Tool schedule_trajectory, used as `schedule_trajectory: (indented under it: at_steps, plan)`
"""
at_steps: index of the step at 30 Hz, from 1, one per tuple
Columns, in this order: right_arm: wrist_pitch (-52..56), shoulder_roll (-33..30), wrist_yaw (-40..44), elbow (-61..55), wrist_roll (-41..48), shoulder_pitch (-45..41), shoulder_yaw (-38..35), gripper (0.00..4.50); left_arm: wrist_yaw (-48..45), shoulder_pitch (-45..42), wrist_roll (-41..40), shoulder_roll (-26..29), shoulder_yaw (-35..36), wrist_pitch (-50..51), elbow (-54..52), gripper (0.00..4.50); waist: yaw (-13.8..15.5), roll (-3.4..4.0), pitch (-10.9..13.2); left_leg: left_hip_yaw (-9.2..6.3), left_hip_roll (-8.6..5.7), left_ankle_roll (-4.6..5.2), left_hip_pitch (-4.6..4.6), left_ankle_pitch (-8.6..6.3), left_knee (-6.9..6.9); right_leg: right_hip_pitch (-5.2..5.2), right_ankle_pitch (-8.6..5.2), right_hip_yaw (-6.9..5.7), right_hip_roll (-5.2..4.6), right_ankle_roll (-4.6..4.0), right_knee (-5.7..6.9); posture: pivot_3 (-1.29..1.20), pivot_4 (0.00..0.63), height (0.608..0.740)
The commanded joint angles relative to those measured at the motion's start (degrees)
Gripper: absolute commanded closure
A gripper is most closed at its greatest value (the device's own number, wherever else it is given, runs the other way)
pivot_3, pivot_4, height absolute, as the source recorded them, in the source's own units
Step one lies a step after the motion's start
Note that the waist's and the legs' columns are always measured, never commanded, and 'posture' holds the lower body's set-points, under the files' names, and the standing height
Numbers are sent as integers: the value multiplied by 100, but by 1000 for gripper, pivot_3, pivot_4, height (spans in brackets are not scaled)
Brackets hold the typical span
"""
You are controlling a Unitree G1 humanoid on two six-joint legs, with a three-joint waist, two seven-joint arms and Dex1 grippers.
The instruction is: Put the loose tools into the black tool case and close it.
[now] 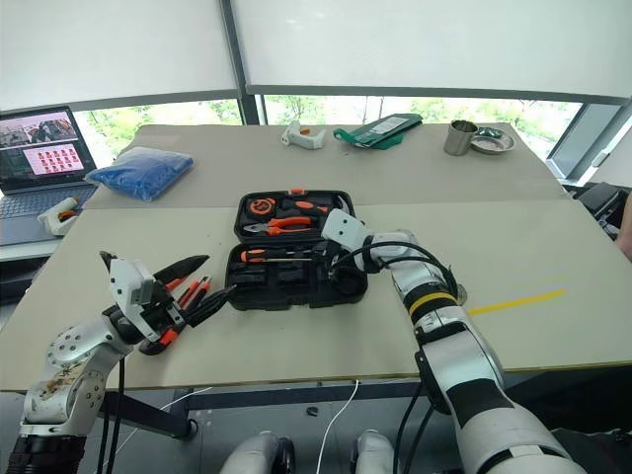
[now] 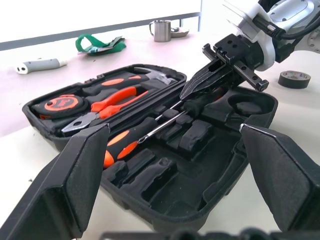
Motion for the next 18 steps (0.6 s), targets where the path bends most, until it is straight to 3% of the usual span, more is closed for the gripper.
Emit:
schedule_trajectory:
  at_steps: [1, 11, 16, 18]
  plan:
    - [-169, 172, 79, 28, -194, 79, 257, 4490, 30, 3, 30, 84, 98, 3, -62, 0, -4, 0, 0, 0, 1, 0, 1, 0, 0, 1, 0, 0, 0, 0, 0, 0, 150, 740]
    - [-740, 337, -570, 207, -793, 266, 686, 4490, 90, 44, 107, 54, 97, 5, -34, 0, -135, -4, -4, 4, 24, -18, 30, -1, -11, 10, -5, 22, 32, -8, 4, 0, 150, 740]
    - [-890, 241, -263, -288, -40, 255, 99, 4490, 130, 238, -17, 48, 290, -23, -63, 0, -153, -4, -4, 22, 44, -25, 57, -3, -20, 23, -13, 41, 46, -17, 4, 0, 150, 740]
    - [-519, 152, 215, -992, 635, 445, -271, 3910, 153, 375, -206, 31, 571, -40, -38, 0, -145, -5, -3, 30, 49, -26, 53, -3, -22, 14, -12, 47, 49, -20, 4, 0, 150, 740]
